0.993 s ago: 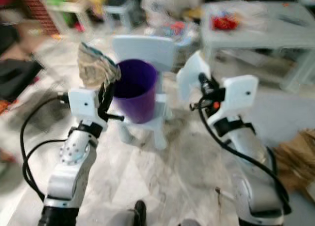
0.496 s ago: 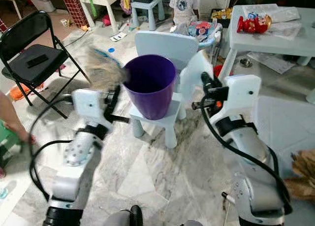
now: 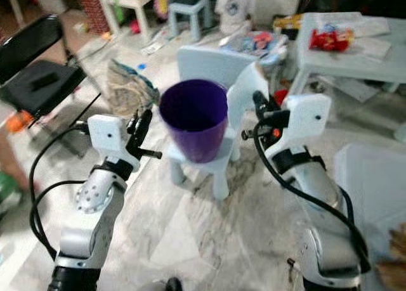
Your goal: Picking trash to rubbish bin
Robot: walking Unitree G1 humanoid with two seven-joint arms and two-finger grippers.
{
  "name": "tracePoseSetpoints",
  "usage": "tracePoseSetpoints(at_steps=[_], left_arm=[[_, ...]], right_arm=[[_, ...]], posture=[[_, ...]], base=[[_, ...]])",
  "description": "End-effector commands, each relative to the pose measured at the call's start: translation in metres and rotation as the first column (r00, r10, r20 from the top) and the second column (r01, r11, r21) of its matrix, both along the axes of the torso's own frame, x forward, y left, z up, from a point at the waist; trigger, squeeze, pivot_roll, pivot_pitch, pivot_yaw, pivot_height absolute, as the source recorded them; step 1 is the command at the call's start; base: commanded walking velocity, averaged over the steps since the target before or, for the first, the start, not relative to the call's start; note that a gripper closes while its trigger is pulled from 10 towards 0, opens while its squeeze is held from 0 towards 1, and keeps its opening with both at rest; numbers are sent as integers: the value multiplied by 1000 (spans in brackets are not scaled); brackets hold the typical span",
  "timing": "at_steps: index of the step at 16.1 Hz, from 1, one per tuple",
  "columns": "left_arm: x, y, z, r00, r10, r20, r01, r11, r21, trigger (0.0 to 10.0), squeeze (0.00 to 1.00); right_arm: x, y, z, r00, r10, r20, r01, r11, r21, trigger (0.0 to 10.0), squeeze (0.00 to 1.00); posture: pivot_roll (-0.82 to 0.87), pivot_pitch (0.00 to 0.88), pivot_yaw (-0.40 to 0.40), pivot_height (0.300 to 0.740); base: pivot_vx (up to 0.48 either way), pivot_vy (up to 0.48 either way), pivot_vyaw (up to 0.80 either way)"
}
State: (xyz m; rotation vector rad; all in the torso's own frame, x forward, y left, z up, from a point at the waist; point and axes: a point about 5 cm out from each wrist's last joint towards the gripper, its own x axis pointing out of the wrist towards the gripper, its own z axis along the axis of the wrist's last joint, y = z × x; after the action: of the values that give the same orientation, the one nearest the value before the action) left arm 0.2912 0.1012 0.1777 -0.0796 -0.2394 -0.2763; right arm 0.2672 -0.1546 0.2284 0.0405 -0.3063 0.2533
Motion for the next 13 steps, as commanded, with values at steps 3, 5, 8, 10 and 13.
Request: tracePoseSetpoints(at_steps=[3,5,8,10,13], left_arm=[[-1,-10,2,999,-46,4,46,999,-17,0,0],[-1,-10,2,999,-48,2,48,999,-18,0,0],[-1,-12,0,999,-52,-2,52,998,-22,0,0],[-1,-13,-1,999,-54,-5,54,998,-21,0,0],[0,-12,-1,999,-48,-6,48,999,-18,0,0]], right_arm=[[-1,-6,1,1000,-17,2,17,1000,-7,0,0],[-1,-6,1,1000,-18,2,18,1000,-7,0,0],[-1,-7,2,1000,-20,5,20,1000,-9,0,0],[-1,-6,2,1000,-19,5,19,1000,-11,0,0],[0,-5,3,1000,-14,7,14,1000,-12,0,0]], posture=[[-82,190,48,740],[-84,190,46,740],[-89,191,43,740],[-89,190,40,740],[-89,189,38,740]], base=[[480,0,0],[480,0,0],[480,0,0],[480,0,0],[480,0,0]])
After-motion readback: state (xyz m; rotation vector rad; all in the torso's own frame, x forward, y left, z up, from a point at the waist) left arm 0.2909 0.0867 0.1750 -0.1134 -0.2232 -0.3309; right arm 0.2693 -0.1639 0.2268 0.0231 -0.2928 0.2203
